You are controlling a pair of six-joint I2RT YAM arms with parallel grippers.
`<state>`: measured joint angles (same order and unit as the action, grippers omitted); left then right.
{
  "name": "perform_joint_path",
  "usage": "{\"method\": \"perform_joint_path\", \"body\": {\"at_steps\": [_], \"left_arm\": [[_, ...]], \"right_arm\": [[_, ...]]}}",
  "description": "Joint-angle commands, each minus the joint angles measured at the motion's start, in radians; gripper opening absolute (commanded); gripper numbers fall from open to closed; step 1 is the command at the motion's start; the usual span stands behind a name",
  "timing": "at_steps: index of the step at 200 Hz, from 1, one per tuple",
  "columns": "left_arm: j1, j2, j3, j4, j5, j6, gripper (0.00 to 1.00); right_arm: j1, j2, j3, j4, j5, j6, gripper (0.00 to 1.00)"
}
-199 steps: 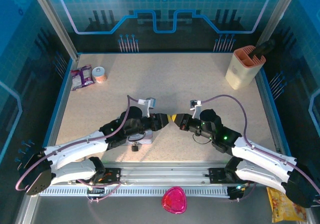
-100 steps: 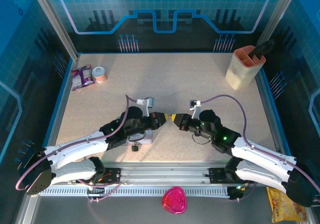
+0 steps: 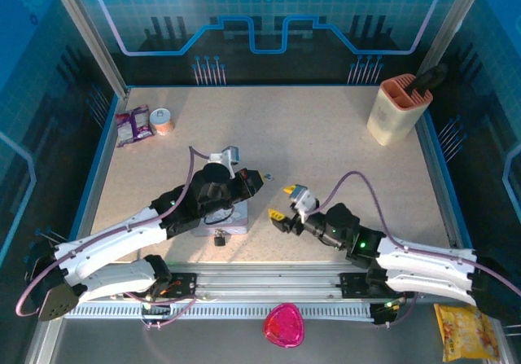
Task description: Unlock a padlock with a key
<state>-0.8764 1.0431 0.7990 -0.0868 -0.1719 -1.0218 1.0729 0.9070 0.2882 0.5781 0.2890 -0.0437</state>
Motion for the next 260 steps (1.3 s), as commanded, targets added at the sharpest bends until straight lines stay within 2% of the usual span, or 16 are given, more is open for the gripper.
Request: {"method": "perform_joint_path", "body": {"at_steps": [1,50,120,204,260], "left_arm": [[-0.003,0.005,0.047,-0.084,0.008,-0.054,0.00],[-0.004,-0.005,0.043,-0.122,0.013,-0.078,0.00],[-0.006,-0.018,0.014,-0.115,0.037,-0.098,0.00],[-0.007,-0.037,0.006,-0.133,0.037,-0.108,0.00],[-0.007,-0.035,-0.001,-0.141,0.040,-0.119,0.00]], "right_arm": [[0.052,0.089,0.000,0.314,0.082,-0.364,0.71],[0.060,0.265,-0.005,0.566,0.146,-0.453,0.60],[0.052,0.409,0.001,0.746,0.230,-0.516,0.44],[0.042,0.508,0.027,0.845,0.275,-0.511,0.32],[0.036,0.534,0.045,0.845,0.274,-0.504,0.26]]}}
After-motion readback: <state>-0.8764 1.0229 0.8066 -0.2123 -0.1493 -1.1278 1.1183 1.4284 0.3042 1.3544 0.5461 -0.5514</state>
